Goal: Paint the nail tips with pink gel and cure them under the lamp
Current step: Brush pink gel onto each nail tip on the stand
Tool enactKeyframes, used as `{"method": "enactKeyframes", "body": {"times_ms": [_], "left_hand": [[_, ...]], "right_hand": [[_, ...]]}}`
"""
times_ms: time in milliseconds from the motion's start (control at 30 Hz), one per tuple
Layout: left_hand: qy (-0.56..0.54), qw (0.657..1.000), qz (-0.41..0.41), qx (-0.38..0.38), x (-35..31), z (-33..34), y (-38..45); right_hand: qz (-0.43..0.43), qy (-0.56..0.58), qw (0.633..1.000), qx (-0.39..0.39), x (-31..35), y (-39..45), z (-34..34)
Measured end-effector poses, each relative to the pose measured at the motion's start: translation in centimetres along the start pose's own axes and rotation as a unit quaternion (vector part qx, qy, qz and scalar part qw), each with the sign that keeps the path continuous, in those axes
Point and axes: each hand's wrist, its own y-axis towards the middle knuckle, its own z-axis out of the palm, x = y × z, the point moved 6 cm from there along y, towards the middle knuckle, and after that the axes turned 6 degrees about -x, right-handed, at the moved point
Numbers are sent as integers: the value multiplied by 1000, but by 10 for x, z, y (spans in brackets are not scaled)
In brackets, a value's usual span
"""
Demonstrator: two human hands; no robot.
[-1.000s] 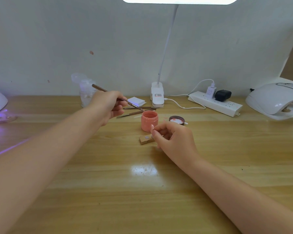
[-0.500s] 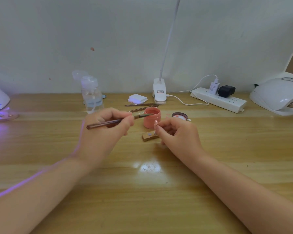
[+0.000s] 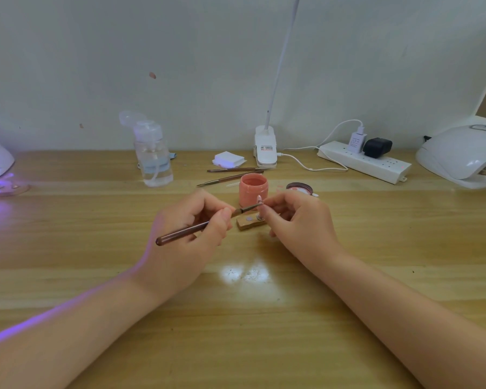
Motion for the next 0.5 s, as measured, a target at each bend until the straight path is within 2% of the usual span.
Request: {"method": "enactKeyframes", "body": {"times_ms": [200,300,500], "left_hand": [[1,1000,6,-23,-1,-2,1],[10,1000,-9,-9,1,0,0],[15,999,16,-28,-2,-4,1]], "right_hand": [[-7,6,1000,1,1,-1,1],[-12,6,1000,-1,1,0,1],[-12,14,1000,3,1,0,1]]}}
